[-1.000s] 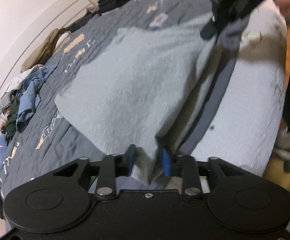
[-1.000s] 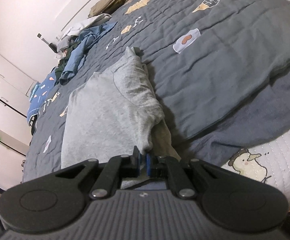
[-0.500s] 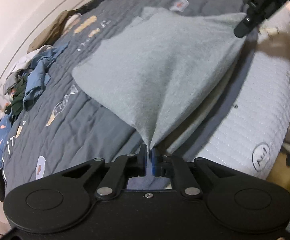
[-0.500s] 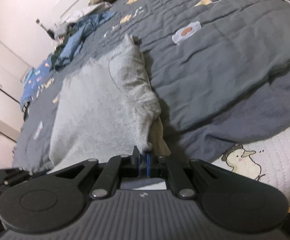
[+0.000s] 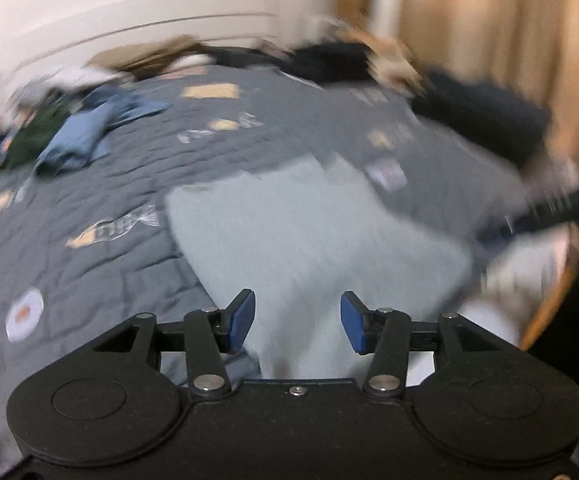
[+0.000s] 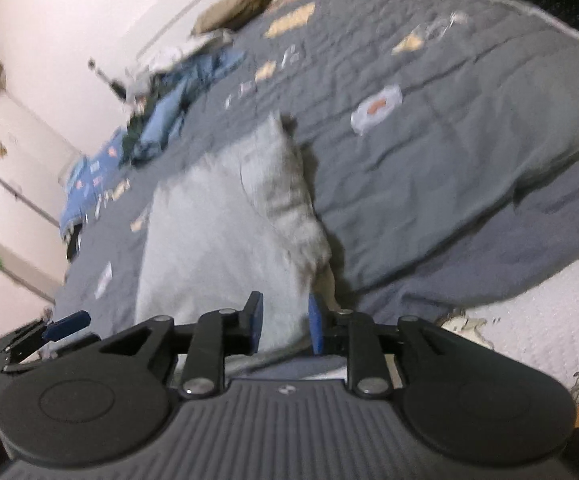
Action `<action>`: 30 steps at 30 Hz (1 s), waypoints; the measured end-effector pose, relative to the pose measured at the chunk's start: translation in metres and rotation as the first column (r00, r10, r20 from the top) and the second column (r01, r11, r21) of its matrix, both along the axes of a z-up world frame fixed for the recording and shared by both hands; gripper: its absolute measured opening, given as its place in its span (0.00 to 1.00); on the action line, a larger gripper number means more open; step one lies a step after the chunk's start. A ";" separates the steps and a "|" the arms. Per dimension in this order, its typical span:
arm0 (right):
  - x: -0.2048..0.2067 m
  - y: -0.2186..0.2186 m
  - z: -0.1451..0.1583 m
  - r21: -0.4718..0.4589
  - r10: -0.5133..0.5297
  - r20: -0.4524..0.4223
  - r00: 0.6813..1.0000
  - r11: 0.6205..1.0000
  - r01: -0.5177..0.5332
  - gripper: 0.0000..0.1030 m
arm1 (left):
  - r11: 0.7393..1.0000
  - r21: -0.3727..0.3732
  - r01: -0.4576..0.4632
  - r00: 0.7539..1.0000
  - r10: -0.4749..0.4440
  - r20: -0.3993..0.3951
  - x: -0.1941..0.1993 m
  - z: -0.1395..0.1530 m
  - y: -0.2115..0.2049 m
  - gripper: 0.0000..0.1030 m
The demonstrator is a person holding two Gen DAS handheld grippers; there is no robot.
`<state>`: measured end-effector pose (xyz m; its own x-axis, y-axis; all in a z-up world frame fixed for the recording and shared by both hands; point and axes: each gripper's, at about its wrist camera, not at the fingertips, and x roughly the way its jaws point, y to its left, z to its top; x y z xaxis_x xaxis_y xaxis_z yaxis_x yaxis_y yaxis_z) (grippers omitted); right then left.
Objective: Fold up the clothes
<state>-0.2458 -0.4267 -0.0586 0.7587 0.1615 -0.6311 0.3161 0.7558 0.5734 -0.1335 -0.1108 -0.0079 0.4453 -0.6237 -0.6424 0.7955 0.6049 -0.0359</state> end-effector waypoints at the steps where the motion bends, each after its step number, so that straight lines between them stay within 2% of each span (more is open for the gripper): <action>1: 0.003 0.000 0.003 -0.009 0.004 0.009 1.000 1.000 -0.004 0.26 | 1.000 -0.016 -0.016 0.999 0.016 -0.028 0.003 -0.002 -0.002 0.46; 5: 0.019 0.003 0.009 0.001 0.046 0.052 0.998 0.999 -0.046 0.34 | 0.994 -0.073 -0.085 0.987 0.074 -0.143 0.015 -0.010 -0.009 0.46; 10: 0.041 0.021 0.001 0.003 0.116 0.060 0.991 0.993 -0.117 0.36 | 0.981 -0.118 -0.155 0.955 0.118 -0.271 0.027 -0.020 -0.019 0.46; 12: 0.047 0.025 -0.009 0.022 0.134 0.025 0.991 0.991 -0.134 0.36 | 0.986 -0.089 -0.143 0.957 0.115 -0.265 0.026 -0.026 -0.025 0.46; 14: 0.051 0.024 -0.022 0.033 0.119 -0.052 0.992 0.993 -0.117 0.37 | 0.988 -0.066 -0.141 0.959 0.119 -0.259 0.025 -0.030 -0.027 0.46; 16: 0.049 0.017 -0.034 0.030 0.079 -0.131 0.988 0.997 -0.076 0.37 | 0.984 -0.077 -0.158 0.953 0.132 -0.271 0.028 -0.030 -0.024 0.47; 19: 0.038 0.003 -0.039 0.015 0.006 -0.169 0.986 1.000 -0.004 0.37 | 0.977 -0.097 -0.188 0.948 0.155 -0.278 0.032 -0.026 -0.017 0.50; 21: 0.031 -0.004 -0.036 -0.013 -0.032 -0.171 0.985 0.999 0.030 0.37 | 0.974 -0.108 -0.199 0.946 0.163 -0.279 0.033 -0.024 -0.014 0.50; 23: 0.024 -0.010 -0.035 0.010 -0.053 -0.164 0.985 0.998 0.055 0.37 | 0.973 -0.117 -0.201 0.947 0.162 -0.278 0.032 -0.021 -0.014 0.50; 30: 0.017 -0.007 -0.016 0.090 -0.035 0.011 0.999 0.995 0.034 0.37 | 0.968 -0.144 -0.205 0.949 0.160 -0.270 0.029 -0.015 -0.012 0.51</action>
